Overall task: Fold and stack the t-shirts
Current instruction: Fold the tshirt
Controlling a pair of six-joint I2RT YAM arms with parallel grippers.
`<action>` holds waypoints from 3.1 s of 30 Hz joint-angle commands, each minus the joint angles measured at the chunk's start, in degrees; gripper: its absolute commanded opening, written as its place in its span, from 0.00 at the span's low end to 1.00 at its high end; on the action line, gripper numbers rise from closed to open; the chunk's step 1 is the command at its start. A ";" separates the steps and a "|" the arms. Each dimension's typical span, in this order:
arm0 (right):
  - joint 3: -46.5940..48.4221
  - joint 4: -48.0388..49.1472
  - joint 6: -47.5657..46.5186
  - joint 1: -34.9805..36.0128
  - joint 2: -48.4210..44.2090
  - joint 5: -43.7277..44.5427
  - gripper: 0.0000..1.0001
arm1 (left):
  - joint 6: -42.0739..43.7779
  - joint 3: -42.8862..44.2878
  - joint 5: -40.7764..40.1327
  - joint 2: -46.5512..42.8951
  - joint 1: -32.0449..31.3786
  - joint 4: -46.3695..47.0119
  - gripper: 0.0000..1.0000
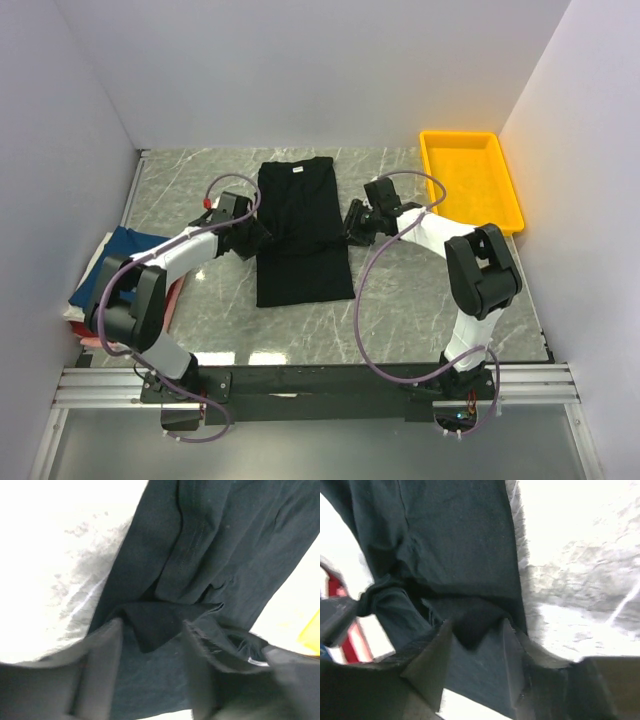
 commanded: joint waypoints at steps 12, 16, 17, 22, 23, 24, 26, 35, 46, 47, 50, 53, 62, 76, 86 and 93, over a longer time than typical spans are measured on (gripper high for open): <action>-3.29 -1.60 -5.57 6.85 -11.76 9.22 0.55 | 6.74 -0.14 0.73 -11.61 -7.83 -2.77 0.20; 0.23 -3.70 -6.45 8.79 -7.27 9.04 0.51 | 5.95 0.99 4.24 -3.80 -9.43 -0.38 0.01; 0.41 -3.18 -6.54 8.88 -6.65 8.69 0.50 | 5.77 1.43 3.81 -2.64 -9.52 -0.47 0.01; 4.35 -4.05 -7.68 8.71 -0.77 7.89 0.49 | 6.30 6.18 2.13 4.38 -8.99 -1.96 0.01; 6.45 -5.19 -7.94 8.71 0.29 8.07 0.48 | 6.39 6.79 2.05 5.18 -8.73 -2.05 0.01; 7.60 -5.72 -8.20 8.62 2.39 8.34 0.47 | 6.48 8.02 1.79 6.06 -8.21 -2.14 0.01; 10.15 -6.60 -8.29 8.09 4.33 7.99 0.46 | 6.83 9.25 1.78 8.00 -7.33 -2.23 0.01; 15.08 -8.18 -8.03 4.75 10.67 7.02 0.45 | 8.32 13.39 1.43 14.76 -1.52 -3.63 0.02; 12.72 -7.49 -8.30 3.26 10.24 7.28 0.46 | 11.22 13.83 2.83 11.98 0.85 -0.82 0.24; 11.93 -7.31 -8.12 3.17 8.40 8.24 0.47 | 11.74 13.74 3.10 10.83 0.85 -0.30 0.30; 9.65 -6.61 -7.68 3.43 3.40 11.13 0.48 | 11.84 12.26 3.37 5.82 0.76 0.06 0.35; 7.00 -5.90 -7.68 4.48 -0.74 13.60 0.50 | 9.47 7.97 1.43 0.72 0.59 0.14 0.30; 1.82 -4.15 -6.80 10.72 -1.20 14.49 0.51 | 2.09 -4.09 -1.82 -0.26 -2.30 5.86 0.03; -17.41 0.60 -3.11 14.59 -8.13 12.56 0.51 | -5.74 -16.83 -7.27 -4.03 -9.08 5.34 0.01; -35.79 1.13 2.42 21.88 -27.90 9.48 0.51 | -14.68 -23.96 -9.90 -20.10 -24.36 -3.97 0.01; -44.77 -3.16 8.58 28.74 -41.08 8.87 0.51 | -22.53 -28.18 -11.66 -29.60 -32.98 -9.33 0.01</action>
